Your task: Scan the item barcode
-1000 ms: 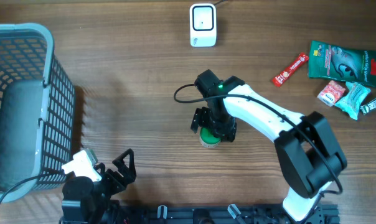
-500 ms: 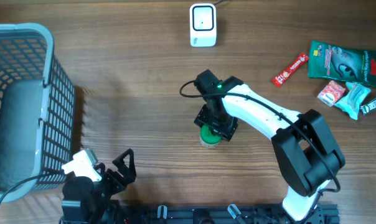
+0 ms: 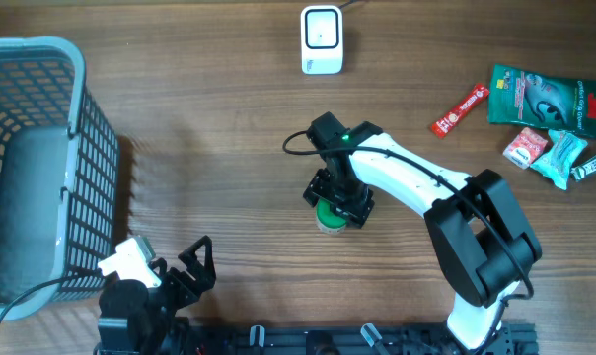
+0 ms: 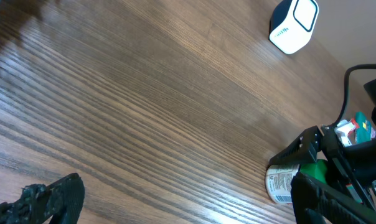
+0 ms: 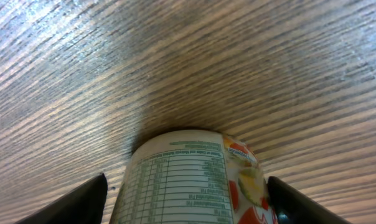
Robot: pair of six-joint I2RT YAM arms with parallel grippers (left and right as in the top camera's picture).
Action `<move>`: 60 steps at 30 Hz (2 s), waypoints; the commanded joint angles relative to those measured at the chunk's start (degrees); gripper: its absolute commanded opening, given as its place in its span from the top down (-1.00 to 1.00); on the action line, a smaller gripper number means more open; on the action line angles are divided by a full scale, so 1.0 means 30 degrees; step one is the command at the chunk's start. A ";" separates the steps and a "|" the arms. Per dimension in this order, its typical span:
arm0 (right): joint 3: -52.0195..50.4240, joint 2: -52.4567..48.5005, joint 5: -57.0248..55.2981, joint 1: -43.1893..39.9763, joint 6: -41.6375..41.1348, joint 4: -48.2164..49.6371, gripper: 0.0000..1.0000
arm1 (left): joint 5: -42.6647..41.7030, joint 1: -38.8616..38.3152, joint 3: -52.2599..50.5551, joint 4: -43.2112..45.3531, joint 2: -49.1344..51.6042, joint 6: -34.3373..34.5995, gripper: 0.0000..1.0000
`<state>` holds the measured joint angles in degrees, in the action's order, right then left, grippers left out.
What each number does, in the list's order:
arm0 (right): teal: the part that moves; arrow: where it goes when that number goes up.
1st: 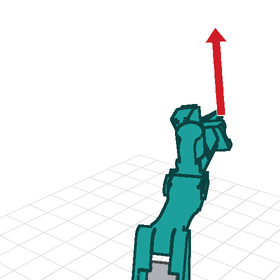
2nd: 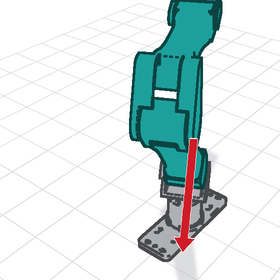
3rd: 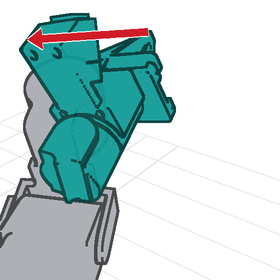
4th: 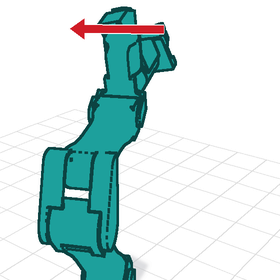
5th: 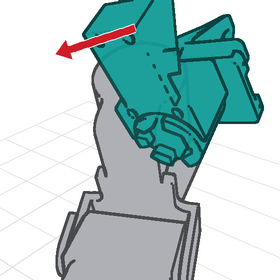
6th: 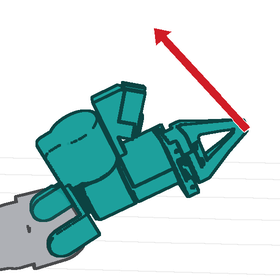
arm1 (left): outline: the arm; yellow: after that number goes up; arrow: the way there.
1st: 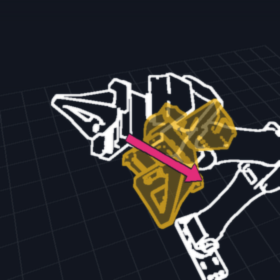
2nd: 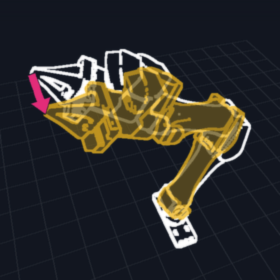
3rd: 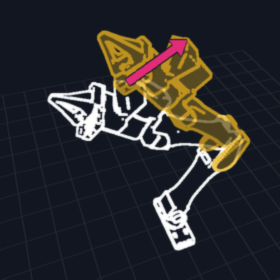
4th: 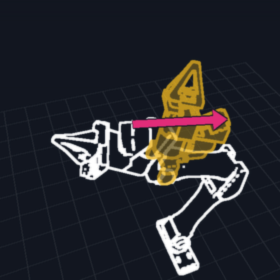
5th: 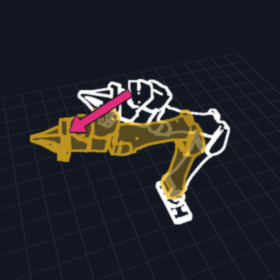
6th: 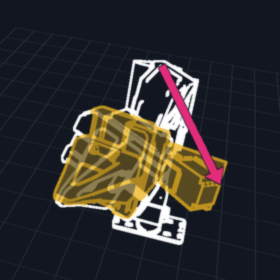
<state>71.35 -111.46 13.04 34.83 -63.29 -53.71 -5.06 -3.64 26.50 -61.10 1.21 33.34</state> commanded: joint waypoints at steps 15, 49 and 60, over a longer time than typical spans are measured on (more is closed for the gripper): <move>0.4765 -0.0240 0.0969 -0.2251 0.7176 -0.3854 -0.08 | -0.0095 0.0109 -0.0087 0.0066 -0.0029 0.0044 -1.00; 0.8561 -0.0248 -0.4743 -0.3140 1.1118 0.1100 -0.23 | -0.0087 0.0109 -0.0087 0.0058 -0.0029 0.0044 -1.00; 0.8553 -0.2987 -0.8816 -0.3140 1.3835 1.1409 -0.29 | -0.0087 0.0109 -0.0087 0.0066 -0.0029 0.0044 -1.00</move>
<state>96.36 -116.57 -9.78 25.65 -25.39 -25.21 -5.06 -3.64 26.50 -61.10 1.21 33.34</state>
